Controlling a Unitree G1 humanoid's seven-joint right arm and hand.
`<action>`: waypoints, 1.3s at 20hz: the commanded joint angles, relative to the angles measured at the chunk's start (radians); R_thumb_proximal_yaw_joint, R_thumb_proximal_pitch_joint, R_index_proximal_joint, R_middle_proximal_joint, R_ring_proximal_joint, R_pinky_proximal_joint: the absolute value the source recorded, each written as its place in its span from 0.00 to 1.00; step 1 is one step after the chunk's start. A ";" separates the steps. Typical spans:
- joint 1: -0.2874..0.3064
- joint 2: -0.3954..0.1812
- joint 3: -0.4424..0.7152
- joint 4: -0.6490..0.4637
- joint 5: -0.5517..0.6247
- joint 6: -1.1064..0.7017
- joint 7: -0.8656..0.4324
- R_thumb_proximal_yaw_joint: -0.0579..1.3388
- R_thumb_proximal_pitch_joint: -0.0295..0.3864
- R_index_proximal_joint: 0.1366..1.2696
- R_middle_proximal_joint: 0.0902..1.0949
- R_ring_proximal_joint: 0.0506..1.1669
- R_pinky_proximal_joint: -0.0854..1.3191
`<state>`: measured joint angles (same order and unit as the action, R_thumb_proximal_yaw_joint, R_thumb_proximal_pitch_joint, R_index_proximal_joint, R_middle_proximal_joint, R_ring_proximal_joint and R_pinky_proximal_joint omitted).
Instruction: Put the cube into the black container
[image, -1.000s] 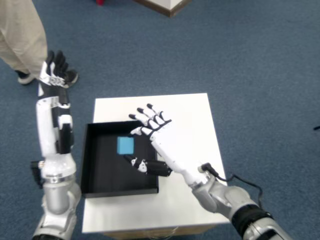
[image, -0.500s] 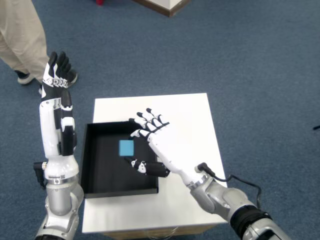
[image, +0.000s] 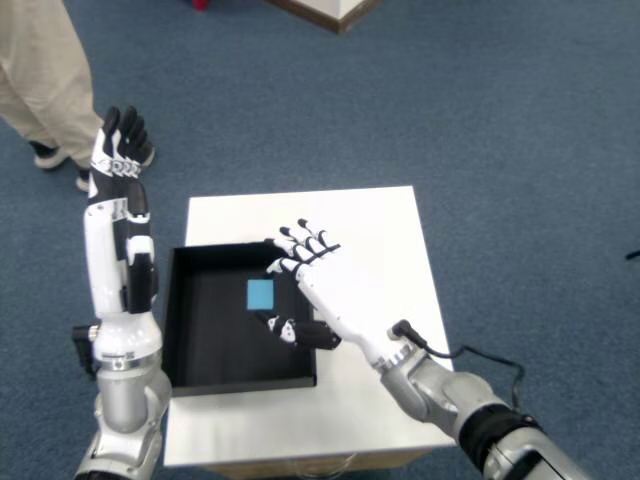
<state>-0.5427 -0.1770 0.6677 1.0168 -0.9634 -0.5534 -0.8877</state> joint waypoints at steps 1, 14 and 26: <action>-0.068 -0.004 0.010 -0.026 0.046 0.021 -0.020 0.54 0.40 0.36 0.14 0.14 0.07; -0.091 -0.010 0.092 -0.025 0.128 0.073 -0.040 0.47 0.32 0.37 0.12 0.12 0.09; -0.077 -0.018 0.103 -0.019 0.170 0.060 -0.101 0.48 0.32 0.38 0.12 0.13 0.10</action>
<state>-0.5766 -0.1881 0.7962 1.0308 -0.8260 -0.4833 -0.9367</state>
